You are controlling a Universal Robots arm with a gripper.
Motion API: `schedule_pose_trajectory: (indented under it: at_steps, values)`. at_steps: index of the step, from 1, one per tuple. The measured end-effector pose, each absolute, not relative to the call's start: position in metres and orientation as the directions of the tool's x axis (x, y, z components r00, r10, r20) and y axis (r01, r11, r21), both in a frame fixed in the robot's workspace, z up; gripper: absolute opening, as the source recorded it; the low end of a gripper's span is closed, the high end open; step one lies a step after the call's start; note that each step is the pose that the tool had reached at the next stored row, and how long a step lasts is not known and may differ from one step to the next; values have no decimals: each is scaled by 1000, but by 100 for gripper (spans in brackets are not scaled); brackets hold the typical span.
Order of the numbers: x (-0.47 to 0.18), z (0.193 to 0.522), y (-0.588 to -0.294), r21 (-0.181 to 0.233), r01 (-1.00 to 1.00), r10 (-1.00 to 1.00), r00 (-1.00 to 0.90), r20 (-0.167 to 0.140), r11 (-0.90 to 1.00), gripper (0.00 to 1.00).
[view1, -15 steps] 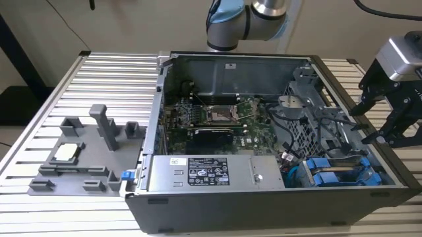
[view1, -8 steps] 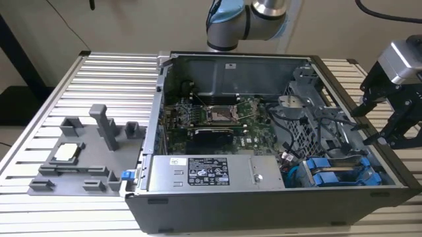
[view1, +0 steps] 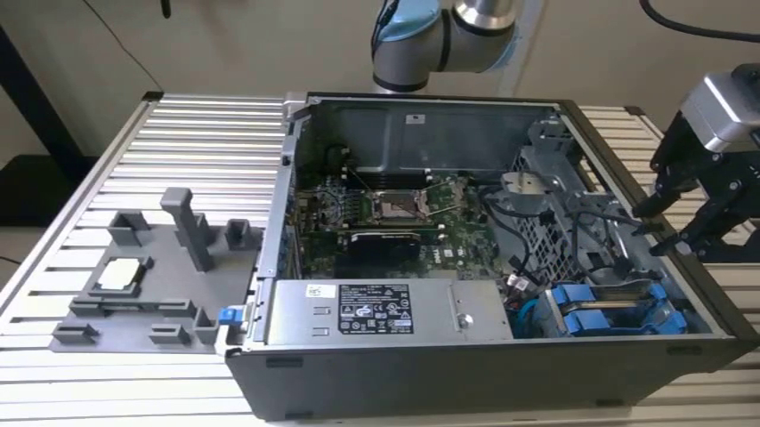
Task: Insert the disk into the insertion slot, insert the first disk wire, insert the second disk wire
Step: 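Insert the first disk wire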
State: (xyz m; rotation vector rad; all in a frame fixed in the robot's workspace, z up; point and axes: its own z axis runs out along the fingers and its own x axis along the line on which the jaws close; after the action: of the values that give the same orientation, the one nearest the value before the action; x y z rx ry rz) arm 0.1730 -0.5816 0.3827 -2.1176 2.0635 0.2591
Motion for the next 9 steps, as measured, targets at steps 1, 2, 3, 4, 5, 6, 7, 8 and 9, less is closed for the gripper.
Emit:
schedule_pose_trajectory:
  at_steps: [1, 2, 3, 4, 5, 6, 7, 8, 9]
  values:
    - [173, 383, -582, -3, -1000, -970, 25, -244, -26, 50]
    - [173, 383, -582, -3, -1000, -970, 25, -244, -26, 44]
    - [173, 383, -582, -3, -1000, -970, 25, -244, -26, 38]
    - [173, 383, -582, -3, -1000, -970, 25, -244, -26, 38]
    - [173, 383, -582, -3, -1000, -970, 25, -244, -26, 31]
    - [173, 383, -582, -3, -1000, -970, 25, -244, -26, 31]
    - [173, 383, -582, -3, -1000, -970, 25, -244, -26, 31]
    - [173, 383, -582, -3, -1000, -970, 25, -244, -26, 31]
    - [173, 383, -582, -3, -1000, -970, 25, -244, -26, 31]
